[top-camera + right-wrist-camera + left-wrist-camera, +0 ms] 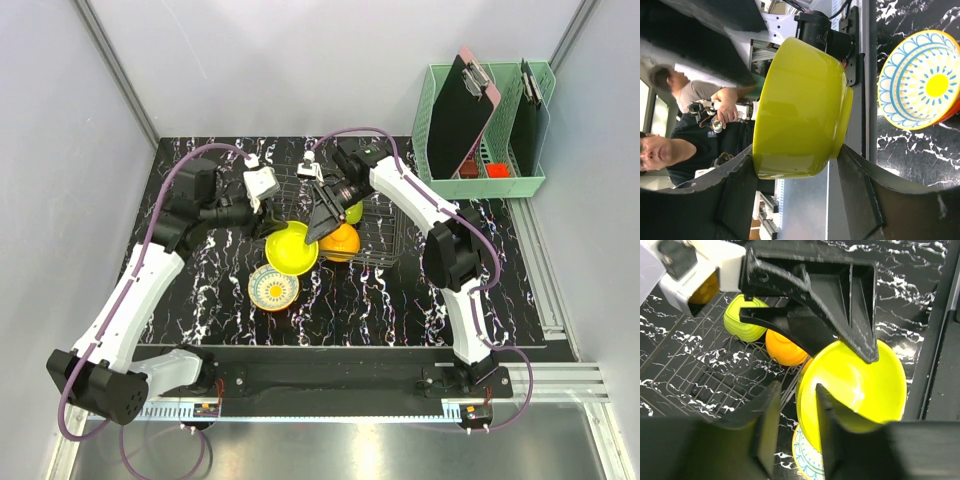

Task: Load the bowls into the dish rack

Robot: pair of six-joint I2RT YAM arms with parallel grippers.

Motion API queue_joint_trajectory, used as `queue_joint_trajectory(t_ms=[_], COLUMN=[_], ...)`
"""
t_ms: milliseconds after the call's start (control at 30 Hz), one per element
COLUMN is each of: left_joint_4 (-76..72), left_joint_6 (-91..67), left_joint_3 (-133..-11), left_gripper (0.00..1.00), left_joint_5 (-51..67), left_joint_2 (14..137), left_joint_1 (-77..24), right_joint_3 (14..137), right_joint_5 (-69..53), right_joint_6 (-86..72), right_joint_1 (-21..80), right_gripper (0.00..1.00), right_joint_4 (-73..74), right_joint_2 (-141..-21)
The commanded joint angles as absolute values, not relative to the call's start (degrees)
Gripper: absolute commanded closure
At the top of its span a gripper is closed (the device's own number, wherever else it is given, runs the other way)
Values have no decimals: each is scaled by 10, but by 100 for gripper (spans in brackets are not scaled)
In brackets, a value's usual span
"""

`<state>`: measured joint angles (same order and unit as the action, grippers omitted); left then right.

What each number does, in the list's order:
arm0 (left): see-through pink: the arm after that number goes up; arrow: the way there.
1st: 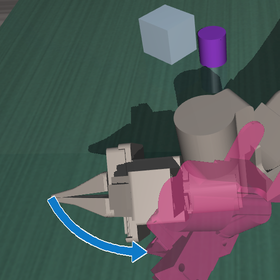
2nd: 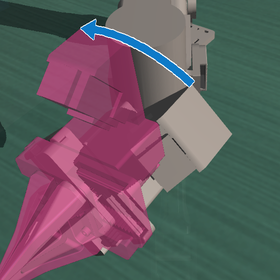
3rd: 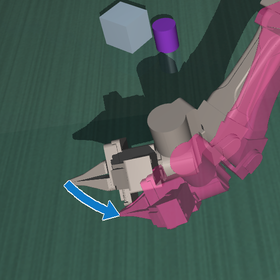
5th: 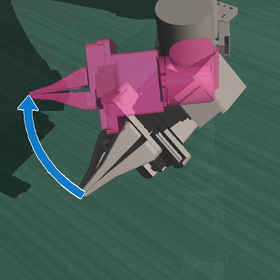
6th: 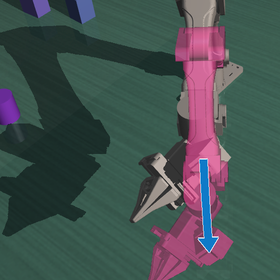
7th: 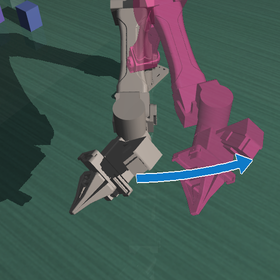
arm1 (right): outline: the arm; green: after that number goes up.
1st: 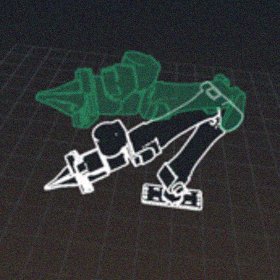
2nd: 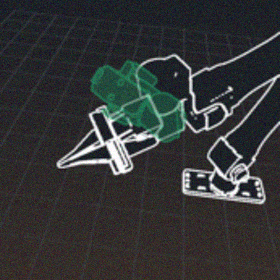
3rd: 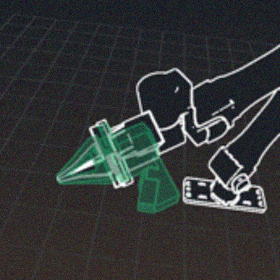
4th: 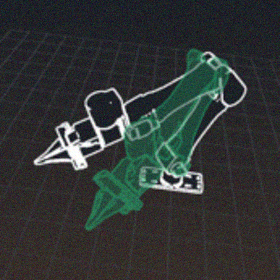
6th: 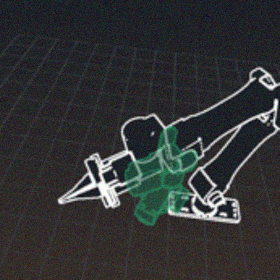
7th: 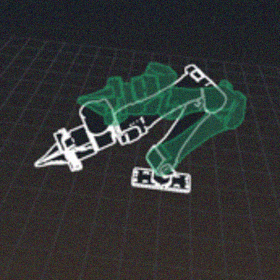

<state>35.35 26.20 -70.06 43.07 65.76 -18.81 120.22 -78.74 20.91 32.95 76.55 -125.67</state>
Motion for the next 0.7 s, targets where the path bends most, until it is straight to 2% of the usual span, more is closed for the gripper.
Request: queue_joint_trajectory(t_ms=[0, 67, 167, 200, 300, 667], left_joint_4=[309, 299, 281, 272, 247, 226], left_joint_6=[233, 217, 196, 186, 165, 167], left_joint_3=[-736, -737, -737, -735, -721, -666], left_gripper=[41, 31, 23, 17, 7, 3], left_joint_5=[432, 430, 421, 412, 382, 329], left_joint_2=[655, 652, 648, 648, 643, 628], left_joint_1=[-183, -171, -157, -154, -134, -107], right_joint_3=[1196, 1192, 1187, 1187, 1186, 1226], right_joint_5=[-761, -738, -709, -701, -671, -553], right_joint_6=[164, 146, 131, 129, 120, 104], right_joint_1=[335, 336, 335, 335, 335, 307], right_gripper=[100, 100, 100, 100, 100, 100], right_joint_4=[751, 730, 714, 711, 700, 691], right_joint_2=[-1252, -1248, -1243, -1240, -1230, -1190])
